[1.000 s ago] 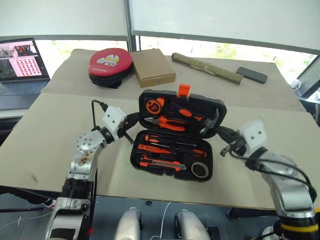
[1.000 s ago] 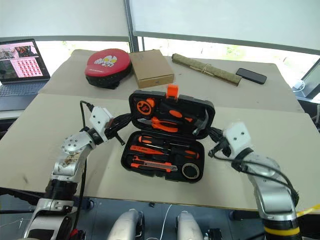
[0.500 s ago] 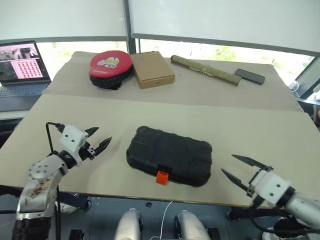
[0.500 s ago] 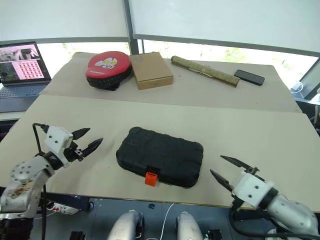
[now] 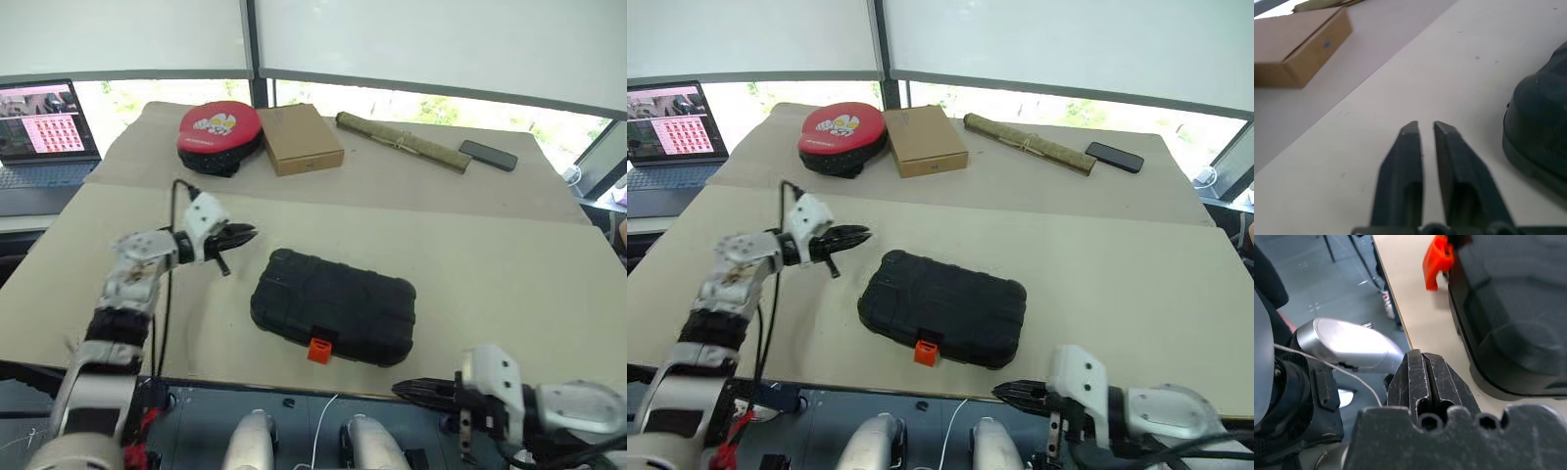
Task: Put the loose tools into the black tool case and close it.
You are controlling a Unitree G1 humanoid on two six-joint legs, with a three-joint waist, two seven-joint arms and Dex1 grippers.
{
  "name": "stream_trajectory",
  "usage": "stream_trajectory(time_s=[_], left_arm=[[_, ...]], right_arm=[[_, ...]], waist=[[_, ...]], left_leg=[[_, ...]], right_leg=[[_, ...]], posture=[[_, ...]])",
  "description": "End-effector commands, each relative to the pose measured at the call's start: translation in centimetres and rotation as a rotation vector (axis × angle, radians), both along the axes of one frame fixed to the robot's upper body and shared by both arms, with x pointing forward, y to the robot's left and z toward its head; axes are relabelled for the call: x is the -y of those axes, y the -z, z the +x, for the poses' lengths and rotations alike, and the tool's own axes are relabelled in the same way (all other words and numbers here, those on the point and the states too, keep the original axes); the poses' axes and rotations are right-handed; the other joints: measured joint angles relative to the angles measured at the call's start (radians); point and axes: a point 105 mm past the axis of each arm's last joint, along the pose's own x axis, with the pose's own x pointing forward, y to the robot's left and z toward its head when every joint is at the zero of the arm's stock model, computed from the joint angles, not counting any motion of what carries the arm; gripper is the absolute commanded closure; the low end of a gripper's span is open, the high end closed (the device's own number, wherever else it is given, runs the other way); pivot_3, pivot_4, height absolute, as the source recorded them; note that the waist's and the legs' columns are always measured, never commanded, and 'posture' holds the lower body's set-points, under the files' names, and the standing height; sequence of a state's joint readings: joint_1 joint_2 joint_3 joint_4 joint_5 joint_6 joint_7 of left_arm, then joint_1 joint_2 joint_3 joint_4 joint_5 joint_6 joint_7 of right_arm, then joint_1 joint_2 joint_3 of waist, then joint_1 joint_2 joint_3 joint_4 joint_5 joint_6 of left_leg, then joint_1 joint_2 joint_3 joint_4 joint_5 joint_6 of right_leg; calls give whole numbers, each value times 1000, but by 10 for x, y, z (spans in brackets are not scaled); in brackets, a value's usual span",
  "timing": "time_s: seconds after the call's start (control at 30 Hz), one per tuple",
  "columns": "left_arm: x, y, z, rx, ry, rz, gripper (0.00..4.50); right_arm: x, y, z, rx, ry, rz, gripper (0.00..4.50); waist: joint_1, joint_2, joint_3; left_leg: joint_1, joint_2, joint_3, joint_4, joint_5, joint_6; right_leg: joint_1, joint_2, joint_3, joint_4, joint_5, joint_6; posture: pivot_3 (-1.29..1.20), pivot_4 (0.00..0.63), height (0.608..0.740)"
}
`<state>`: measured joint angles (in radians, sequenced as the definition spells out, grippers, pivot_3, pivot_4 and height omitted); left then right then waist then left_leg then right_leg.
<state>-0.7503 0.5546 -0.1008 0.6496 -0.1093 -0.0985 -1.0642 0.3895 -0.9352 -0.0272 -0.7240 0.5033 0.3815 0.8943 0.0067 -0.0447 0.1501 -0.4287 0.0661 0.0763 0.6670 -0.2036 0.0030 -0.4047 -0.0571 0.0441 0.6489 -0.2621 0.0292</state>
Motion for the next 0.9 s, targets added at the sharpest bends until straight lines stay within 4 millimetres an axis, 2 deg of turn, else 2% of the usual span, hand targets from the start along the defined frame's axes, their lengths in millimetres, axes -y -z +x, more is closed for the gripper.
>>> stream_trajectory(time_s=[0.03,0.1,0.23,0.37,0.5,0.57,0.67,0.7,0.77,0.8,0.9], left_arm=[[21,-2,5,30,98,62,4449],[34,4,-1,5,182,91,4449],[38,17,-20,-45,317,150,4449],[32,24,-42,-114,416,179,4449],[30,15,-61,-159,457,149,4449],[29,7,-62,-145,438,130,4449],[26,-24,-52,-117,366,54,4449],[30,-40,-50,-120,365,10,4449],[38,-58,-52,-127,392,-30,4449],[45,-61,-56,-125,429,-16,4449],[68,-54,-68,-113,524,47,4449]], right_arm=[[-1,18,10,-8,-4,-60,4500],[-1,18,30,42,77,-53,4500],[-1,-12,61,119,206,77,4500],[24,-22,89,183,326,26,4500],[50,-21,109,218,396,-63,4500],[55,-23,110,222,387,-82,4500],[59,-33,104,221,350,-93,4500],[61,-35,99,209,334,-103,4500],[62,-37,92,193,303,-124,4500],[61,-35,85,174,278,-142,4500],[52,-28,67,125,200,-172,4500]], waist=[[2,0,0],[5,0,0],[1,0,0],[0,1,0],[1,2,1],[5,2,1],[9,2,1],[10,2,1],[11,2,1],[9,2,1],[5,5,-1]], left_leg=[[-2,0,0,0,0,0],[-3,-1,-1,0,0,0],[-3,0,-1,0,0,0],[-3,-1,0,0,0,0],[-3,-1,0,0,0,0],[-3,0,0,0,0,0],[-3,-1,-1,1,0,0],[-3,-1,-1,1,0,0],[-4,-1,-2,2,0,0],[-4,-1,-2,2,0,0],[-3,-2,-3,1,-1,1]], right_leg=[[-1,0,0,0,0,0],[-1,0,-1,-1,0,1],[-2,0,-1,-1,1,1],[-1,0,0,-1,1,2],[-1,-1,-1,-1,1,2],[-1,-1,-1,-1,1,2],[-1,-1,-1,0,1,2],[-1,-1,-1,0,1,2],[-1,-1,-2,-1,1,3],[-1,-1,-2,-1,1,3],[1,-1,-1,-1,0,3]], posture=[[0,150,740],[0,150,740],[0,150,740],[0,150,740],[0,150,740],[0,150,740],[0,150,740],[0,150,740],[0,150,740],[0,150,740],[0,150,740]])
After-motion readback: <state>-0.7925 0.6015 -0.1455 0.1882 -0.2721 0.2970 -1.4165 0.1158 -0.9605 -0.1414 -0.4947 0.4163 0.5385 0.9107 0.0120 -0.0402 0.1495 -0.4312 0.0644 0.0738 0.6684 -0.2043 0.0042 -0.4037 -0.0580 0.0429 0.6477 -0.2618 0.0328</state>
